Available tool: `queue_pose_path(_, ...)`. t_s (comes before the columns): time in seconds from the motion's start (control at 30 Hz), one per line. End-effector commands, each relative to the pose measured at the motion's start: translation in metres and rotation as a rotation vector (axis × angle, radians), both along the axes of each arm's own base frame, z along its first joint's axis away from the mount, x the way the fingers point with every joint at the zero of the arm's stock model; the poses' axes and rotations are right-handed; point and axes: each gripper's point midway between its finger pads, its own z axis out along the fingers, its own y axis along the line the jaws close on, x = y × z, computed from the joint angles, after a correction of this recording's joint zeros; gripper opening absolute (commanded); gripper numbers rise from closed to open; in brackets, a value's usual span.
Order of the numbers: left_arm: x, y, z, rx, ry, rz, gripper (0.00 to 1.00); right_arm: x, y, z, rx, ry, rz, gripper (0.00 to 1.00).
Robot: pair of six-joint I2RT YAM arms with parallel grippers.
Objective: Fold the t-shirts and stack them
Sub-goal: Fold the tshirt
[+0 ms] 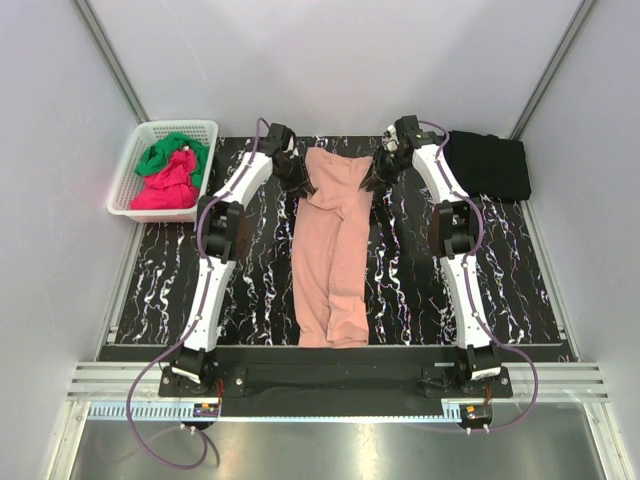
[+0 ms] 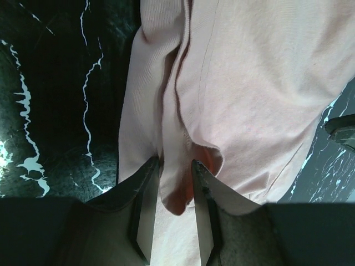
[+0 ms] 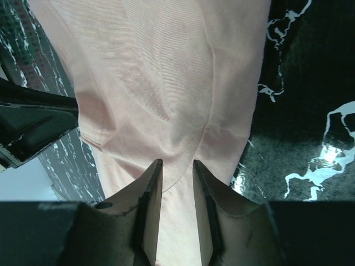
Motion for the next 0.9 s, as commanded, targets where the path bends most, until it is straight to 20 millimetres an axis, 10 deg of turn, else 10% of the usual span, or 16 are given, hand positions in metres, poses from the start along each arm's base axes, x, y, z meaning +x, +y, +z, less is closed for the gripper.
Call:
queue_pose_path(0.0, 0.018, -0.004, 0.018, -0.028, -0.08, 0.008, 0.34, 0.012, 0.0, 0.003, -0.034, -0.06, -0.013, 0.31)
queue_pose_path(0.23, 0.019, 0.0, 0.004, 0.003, -0.059, 0.038, 0.29, 0.017, -0.004, -0.008, -0.064, -0.045, -0.052, 0.0)
queue_pose_path(0.87, 0.025, -0.006, -0.002, -0.025, -0.066, 0.03, 0.28, 0.042, -0.001, -0.019, -0.05, -0.086, -0.135, 0.0)
